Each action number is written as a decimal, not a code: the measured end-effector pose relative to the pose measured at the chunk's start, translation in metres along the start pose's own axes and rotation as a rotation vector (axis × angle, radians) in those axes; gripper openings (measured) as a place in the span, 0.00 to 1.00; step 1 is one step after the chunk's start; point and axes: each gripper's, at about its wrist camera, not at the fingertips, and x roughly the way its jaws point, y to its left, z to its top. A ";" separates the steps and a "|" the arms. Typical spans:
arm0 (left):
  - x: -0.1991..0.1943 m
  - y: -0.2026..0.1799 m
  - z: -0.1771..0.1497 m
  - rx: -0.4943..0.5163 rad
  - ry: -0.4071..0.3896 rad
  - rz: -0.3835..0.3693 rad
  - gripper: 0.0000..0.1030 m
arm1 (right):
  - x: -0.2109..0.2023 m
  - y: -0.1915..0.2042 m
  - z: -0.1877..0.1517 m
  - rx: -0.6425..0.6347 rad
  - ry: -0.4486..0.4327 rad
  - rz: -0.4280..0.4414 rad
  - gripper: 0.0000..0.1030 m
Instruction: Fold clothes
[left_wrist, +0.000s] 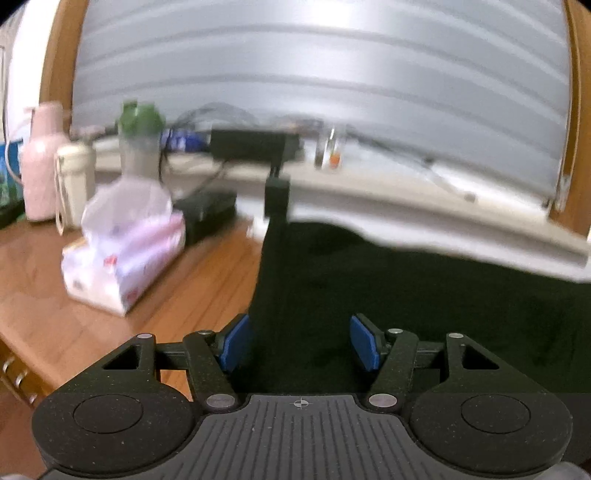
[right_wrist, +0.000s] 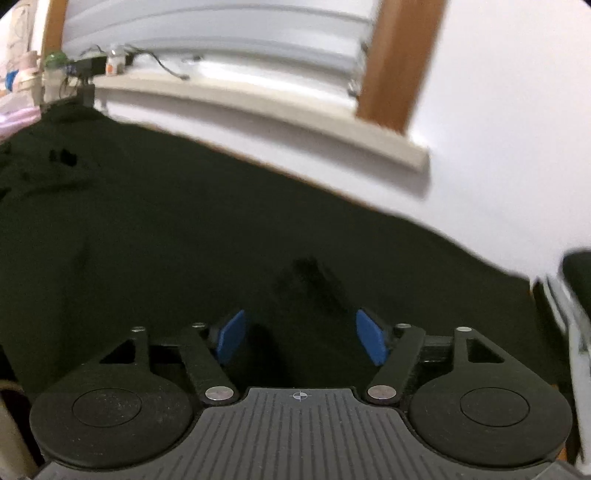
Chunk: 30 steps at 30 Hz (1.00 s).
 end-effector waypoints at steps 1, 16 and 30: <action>0.000 -0.008 0.003 0.009 -0.010 -0.022 0.63 | -0.002 -0.002 -0.005 -0.022 0.009 -0.028 0.63; 0.070 -0.194 0.012 0.185 0.017 -0.473 0.63 | -0.125 -0.118 -0.110 0.464 -0.091 -0.406 0.38; 0.131 -0.291 -0.039 0.292 0.179 -0.628 0.64 | -0.087 -0.143 -0.150 0.558 0.038 -0.294 0.27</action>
